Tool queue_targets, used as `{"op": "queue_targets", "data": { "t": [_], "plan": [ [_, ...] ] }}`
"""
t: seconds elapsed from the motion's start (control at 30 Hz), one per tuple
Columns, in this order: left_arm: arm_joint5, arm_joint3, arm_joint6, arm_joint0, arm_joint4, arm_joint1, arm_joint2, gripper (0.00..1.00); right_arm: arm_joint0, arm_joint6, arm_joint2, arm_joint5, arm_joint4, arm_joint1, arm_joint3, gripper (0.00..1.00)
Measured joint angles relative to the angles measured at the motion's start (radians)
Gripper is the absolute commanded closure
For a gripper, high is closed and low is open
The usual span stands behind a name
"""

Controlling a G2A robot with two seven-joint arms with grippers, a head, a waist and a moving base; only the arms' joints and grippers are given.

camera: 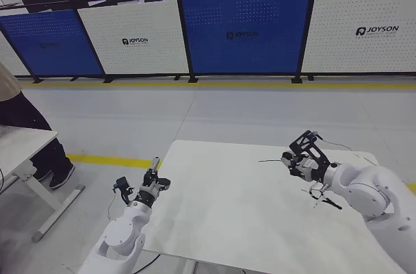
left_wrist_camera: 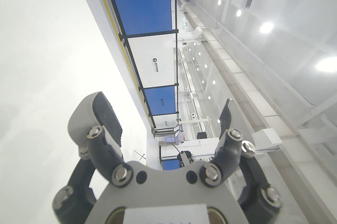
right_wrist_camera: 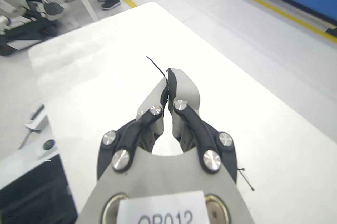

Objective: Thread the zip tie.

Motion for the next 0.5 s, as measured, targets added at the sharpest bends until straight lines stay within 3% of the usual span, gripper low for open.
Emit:
{"op": "queue_targets", "data": {
  "t": [0.2,0.5],
  "plan": [
    [0.0,0.0,0.0,0.0,0.0,0.0,0.0,0.0,0.058,-0.106,-0.126,0.0,-0.07,0.018,0.025,1.0],
    [0.0,0.0,0.0,0.0,0.0,0.0,0.0,0.0,0.06,-0.109,-0.13,0.0,-0.068,0.019,0.028,1.0]
  ]
}}
